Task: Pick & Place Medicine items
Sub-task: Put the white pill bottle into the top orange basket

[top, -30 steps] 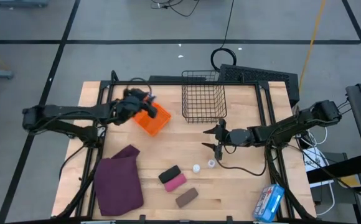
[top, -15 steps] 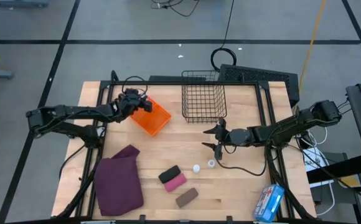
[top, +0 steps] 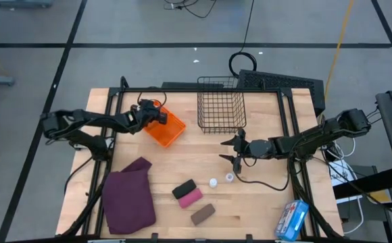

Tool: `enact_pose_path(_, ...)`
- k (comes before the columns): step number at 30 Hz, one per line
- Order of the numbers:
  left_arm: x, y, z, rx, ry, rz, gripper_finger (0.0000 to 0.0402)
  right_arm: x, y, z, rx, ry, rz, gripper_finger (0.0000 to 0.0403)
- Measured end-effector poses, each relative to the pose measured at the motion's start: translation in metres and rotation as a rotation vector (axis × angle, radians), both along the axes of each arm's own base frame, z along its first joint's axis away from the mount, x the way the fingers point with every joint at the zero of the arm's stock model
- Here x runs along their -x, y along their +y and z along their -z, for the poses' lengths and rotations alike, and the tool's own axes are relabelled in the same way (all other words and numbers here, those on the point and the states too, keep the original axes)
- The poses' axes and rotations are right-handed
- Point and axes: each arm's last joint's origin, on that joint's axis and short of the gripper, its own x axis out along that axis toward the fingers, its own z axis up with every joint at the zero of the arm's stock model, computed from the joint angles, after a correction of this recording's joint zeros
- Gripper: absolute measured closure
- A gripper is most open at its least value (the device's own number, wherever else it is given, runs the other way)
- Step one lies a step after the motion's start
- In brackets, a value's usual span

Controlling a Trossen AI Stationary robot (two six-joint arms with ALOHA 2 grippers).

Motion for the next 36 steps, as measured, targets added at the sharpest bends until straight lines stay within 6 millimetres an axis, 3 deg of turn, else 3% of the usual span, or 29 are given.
enact_pose_path(2,0.0,0.0,0.0,-0.003,0.004,-0.002,0.026,0.0,0.0,0.0,0.0,0.0,0.0,0.017)
enact_pose_path(8,0.0,0.001,0.0,-0.013,0.029,0.015,0.0154,0.0,0.0,0.0,0.0,0.0,0.0,0.0168)
enact_pose_path(12,0.0,0.001,-0.001,-0.025,0.047,0.032,0.011,0.0,0.0,0.0,-0.003,0.0,0.0,0.0172)
enact_pose_path(15,0.002,0.0,-0.01,-0.066,0.065,0.071,0.0091,0.001,0.002,0.002,-0.147,0.013,-0.005,0.0175)
enact_pose_path(20,0.007,-0.008,-0.038,-0.127,-0.038,0.129,0.0075,0.002,0.003,-0.002,-0.244,0.02,-0.162,0.0175)
enact_pose_path(26,0.018,-0.029,-0.08,-0.162,-0.276,0.323,0.0083,0.021,0.015,-0.009,0.002,0.092,-0.343,0.0184)
enact_pose_path(31,0.027,-0.05,-0.105,-0.158,-0.447,0.542,0.0097,0.048,0.024,-0.007,0.027,0.25,-0.263,0.0199)
enact_pose_path(36,0.031,-0.066,-0.115,-0.152,-0.533,0.629,0.0105,0.066,0.028,0.01,-0.024,0.38,-0.145,0.0204)
